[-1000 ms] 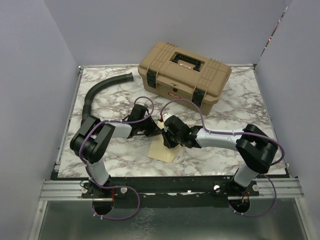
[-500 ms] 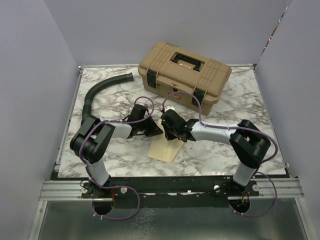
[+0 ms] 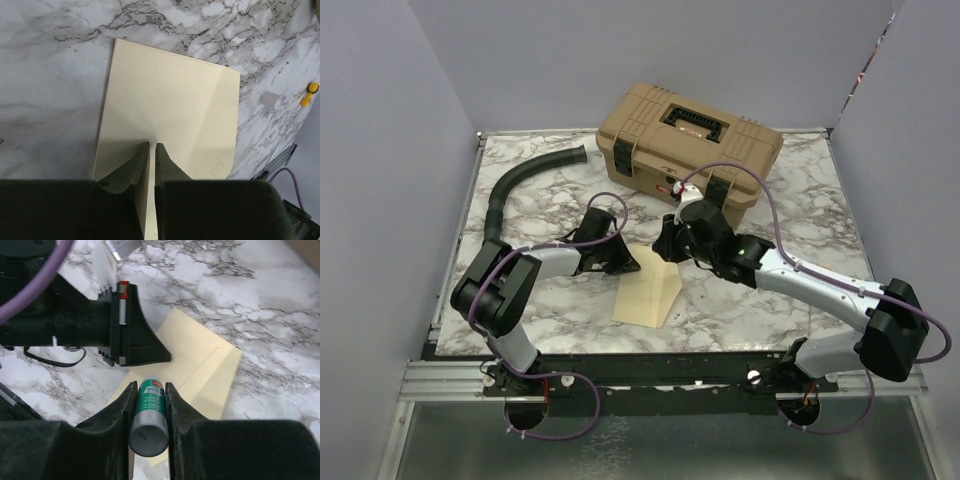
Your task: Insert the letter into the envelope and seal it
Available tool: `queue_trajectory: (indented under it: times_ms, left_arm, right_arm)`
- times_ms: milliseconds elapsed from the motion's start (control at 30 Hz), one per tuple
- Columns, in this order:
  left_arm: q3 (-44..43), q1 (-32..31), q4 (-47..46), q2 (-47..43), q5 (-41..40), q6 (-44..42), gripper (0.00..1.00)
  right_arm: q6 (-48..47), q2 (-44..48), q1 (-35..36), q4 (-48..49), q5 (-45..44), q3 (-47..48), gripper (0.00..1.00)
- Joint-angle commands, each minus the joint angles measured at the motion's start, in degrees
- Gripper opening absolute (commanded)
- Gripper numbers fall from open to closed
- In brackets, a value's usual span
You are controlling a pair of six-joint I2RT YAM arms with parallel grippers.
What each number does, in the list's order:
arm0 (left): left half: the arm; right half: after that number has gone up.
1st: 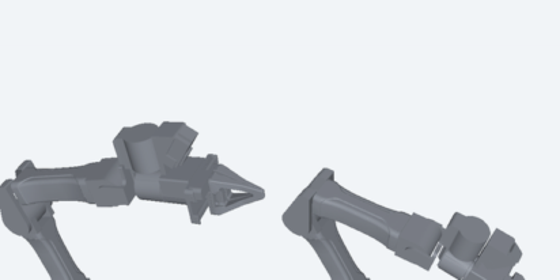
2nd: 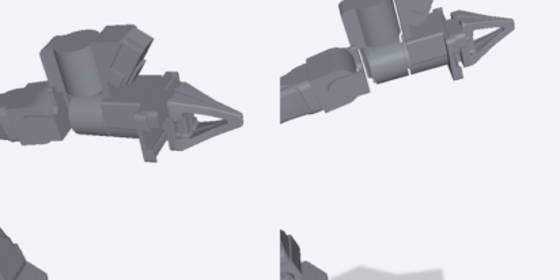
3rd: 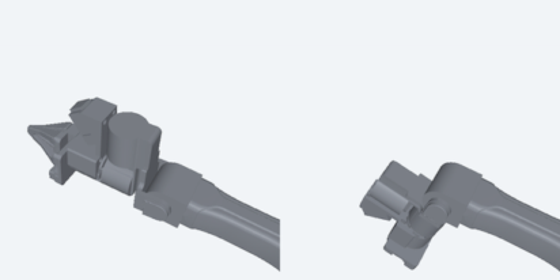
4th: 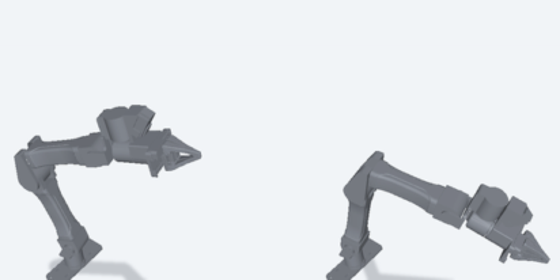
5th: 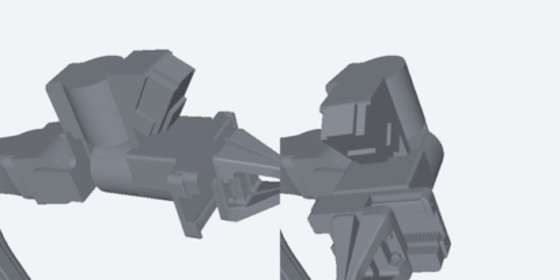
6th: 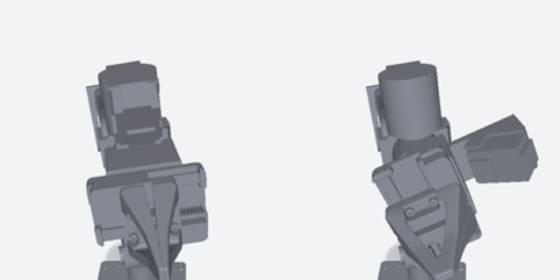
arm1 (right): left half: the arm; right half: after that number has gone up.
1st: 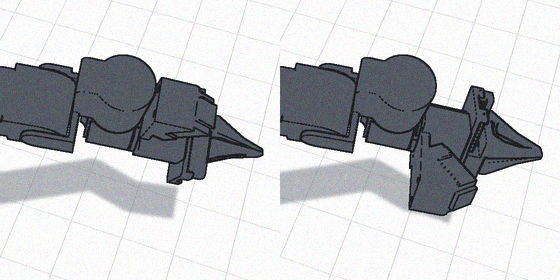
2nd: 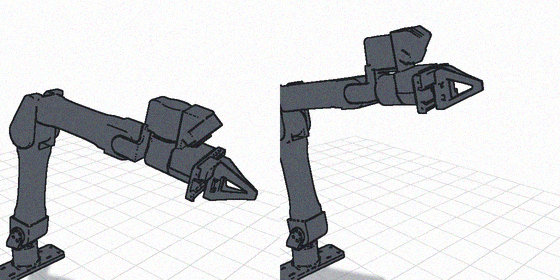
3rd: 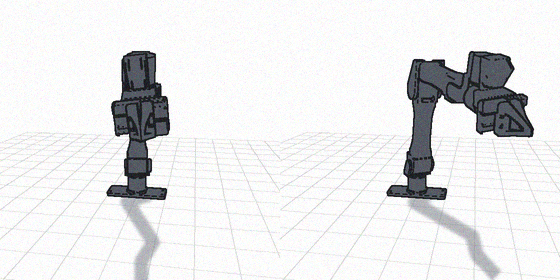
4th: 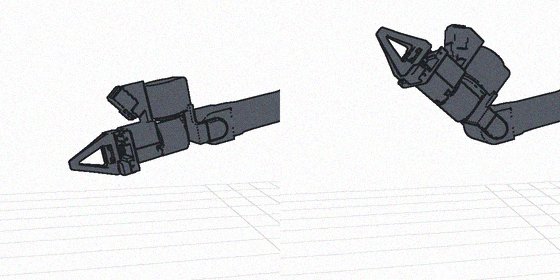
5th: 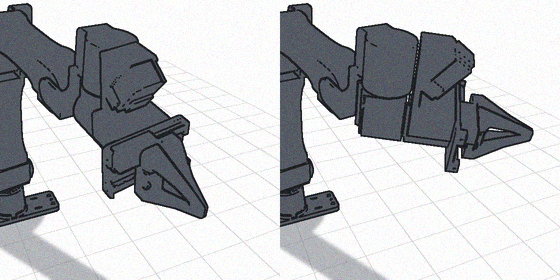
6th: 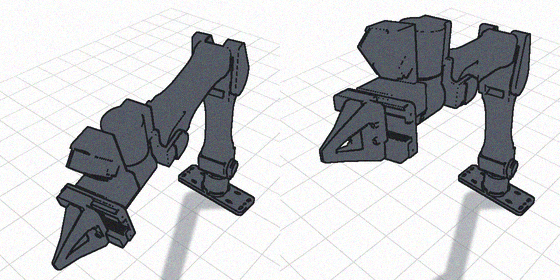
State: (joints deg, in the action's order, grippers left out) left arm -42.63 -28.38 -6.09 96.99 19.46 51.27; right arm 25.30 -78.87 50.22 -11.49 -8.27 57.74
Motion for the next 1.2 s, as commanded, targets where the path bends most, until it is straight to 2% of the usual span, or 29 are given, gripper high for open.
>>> queue_trajectory:
  times_ms: [0, 200, 367, 633, 767, 967, 1167]
  left_arm:
    - [-3.1, 0.3, 9.3, -3.8, 1.5, -3.6, 0.17]
    - [-4.8, 0.3, 10.3, -10.8, 2.0, -3.9, 0.46]
    - [-2.8, 0.3, 12.5, -13.8, -0.1, -4.9, 0.55]
    - [0.8, 0.4, 14.7, -22.4, -8.5, -5.9, 0.6]
    - [1.8, 0.5, 16.0, -25.5, -11.0, -6.3, 0.63]
    - [3.1, 0.5, 16.9, -26.0, -11.0, -6.3, 0.61]
    - [2.5, 0.6, 16.9, -24.4, -10.5, -6.9, 0.6]
  right_arm:
    - [5.2, 5.1, -2.8, -4.8, -1.2, -3.7, 0.0]
    - [12.0, 15.3, -6.0, -7.6, -2.2, -11.6, 0.0]
    - [20.5, 20.4, -11.2, -6.4, 2.3, -19.4, 0.01]
    - [33.3, 21.3, -25.0, 2.2, 19.1, -28.5, 0.05]
    - [39.0, 19.0, -28.5, 7.3, 24.6, -32.3, 0.07]
    - [45.2, 15.1, -31.7, 20.9, 27.5, -39.6, 0.2]
    - [47.5, 9.2, -34.0, 29.1, 29.1, -42.4, 0.26]
